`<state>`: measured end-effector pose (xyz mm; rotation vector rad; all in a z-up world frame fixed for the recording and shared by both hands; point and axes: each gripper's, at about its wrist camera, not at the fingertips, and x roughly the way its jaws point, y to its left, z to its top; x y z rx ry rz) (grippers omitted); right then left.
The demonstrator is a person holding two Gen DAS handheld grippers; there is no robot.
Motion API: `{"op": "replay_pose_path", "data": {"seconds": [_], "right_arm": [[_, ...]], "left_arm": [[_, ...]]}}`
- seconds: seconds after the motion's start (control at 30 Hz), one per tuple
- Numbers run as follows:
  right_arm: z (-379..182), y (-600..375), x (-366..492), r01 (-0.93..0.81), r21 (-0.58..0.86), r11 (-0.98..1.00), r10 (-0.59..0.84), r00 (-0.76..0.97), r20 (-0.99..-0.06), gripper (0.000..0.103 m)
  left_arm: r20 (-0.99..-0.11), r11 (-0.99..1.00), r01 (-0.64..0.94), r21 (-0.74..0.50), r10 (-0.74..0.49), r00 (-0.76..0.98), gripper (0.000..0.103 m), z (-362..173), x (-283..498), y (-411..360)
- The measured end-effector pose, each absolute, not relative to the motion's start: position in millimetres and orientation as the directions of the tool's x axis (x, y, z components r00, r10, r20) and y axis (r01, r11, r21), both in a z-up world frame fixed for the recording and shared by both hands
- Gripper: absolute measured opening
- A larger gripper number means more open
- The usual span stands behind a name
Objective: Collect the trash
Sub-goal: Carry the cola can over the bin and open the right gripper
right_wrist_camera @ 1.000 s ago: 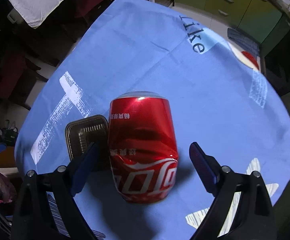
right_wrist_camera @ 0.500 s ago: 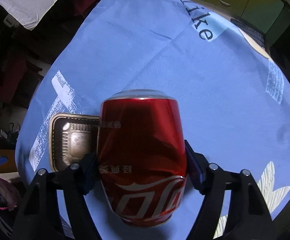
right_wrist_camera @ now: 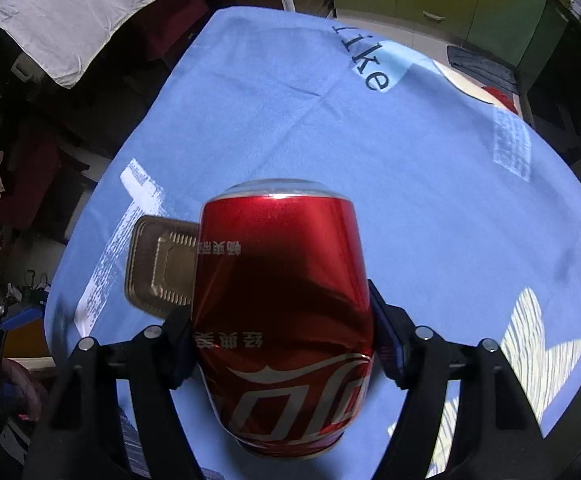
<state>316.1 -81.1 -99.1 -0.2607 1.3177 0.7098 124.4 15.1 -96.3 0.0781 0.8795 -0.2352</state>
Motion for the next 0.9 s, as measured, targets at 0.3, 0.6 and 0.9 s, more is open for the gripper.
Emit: {"op": "replay_pose_path", "data": {"seconds": [0.3,0.6,0.9], "right_arm": [[-42.9,-198.2,261.7,-0.493,0.196,0.847,0.343,0.226,-0.912,0.068],[-53.0,-430.4,199.8,-0.046,0.113,0.993,0.122,0.312,-0.942,0.068],[-125.8,-532.6,178.7,0.227,0.107,0.968,0.048,0.251,-0.967,0.068]], "left_arm": [[-0.759,0.961,0.273,-0.028,-0.198,0.62,0.098,-90.6,121.8,0.8],[-0.756,0.942,0.335,-0.025,-0.237,0.61,0.098,-89.2,120.4,-30.4],[-0.759,0.928,0.372,0.018,-0.23,0.61,0.098,-82.3,113.7,-53.3]]}}
